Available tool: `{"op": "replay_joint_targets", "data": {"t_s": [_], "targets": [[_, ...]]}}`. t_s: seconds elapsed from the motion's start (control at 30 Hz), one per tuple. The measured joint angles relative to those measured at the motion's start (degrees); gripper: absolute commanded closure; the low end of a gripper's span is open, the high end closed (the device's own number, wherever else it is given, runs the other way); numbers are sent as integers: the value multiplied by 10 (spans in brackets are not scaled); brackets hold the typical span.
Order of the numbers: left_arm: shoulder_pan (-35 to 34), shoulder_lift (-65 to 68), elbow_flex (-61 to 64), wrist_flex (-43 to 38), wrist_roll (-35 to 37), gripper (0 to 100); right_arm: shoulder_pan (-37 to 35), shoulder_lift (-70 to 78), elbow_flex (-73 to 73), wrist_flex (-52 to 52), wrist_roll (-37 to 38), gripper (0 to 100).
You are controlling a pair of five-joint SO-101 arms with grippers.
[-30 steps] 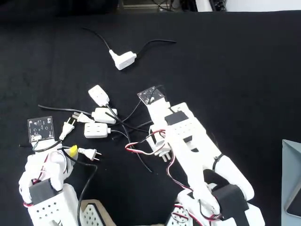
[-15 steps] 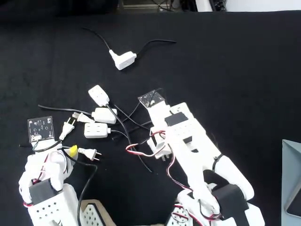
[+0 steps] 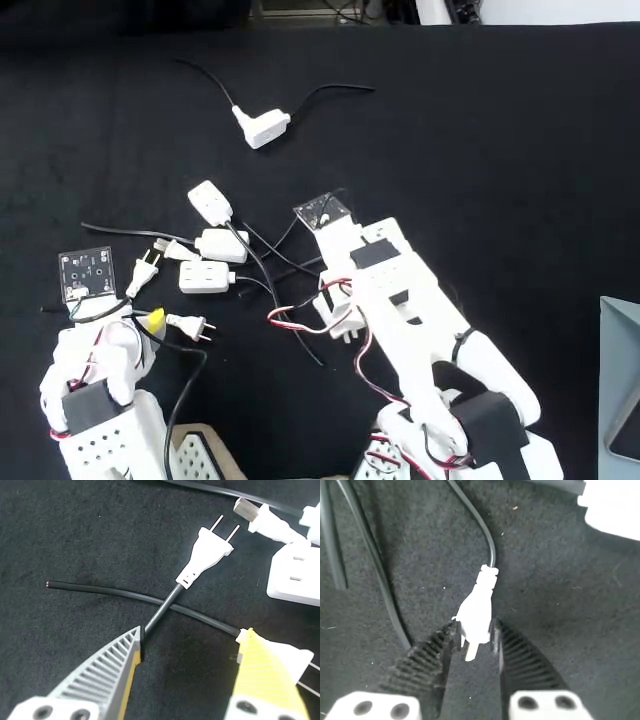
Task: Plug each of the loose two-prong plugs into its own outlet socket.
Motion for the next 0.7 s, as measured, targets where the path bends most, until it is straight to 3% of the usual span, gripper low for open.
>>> {"op": "replay_joint_targets", "data": {"t_s": [0.4, 0.7], "targets": [[0, 0, 0, 0, 0, 692, -54, 0, 0, 0, -41, 896], [0, 0, 0, 0, 0, 692, -55, 0, 0, 0, -44, 896]]}}
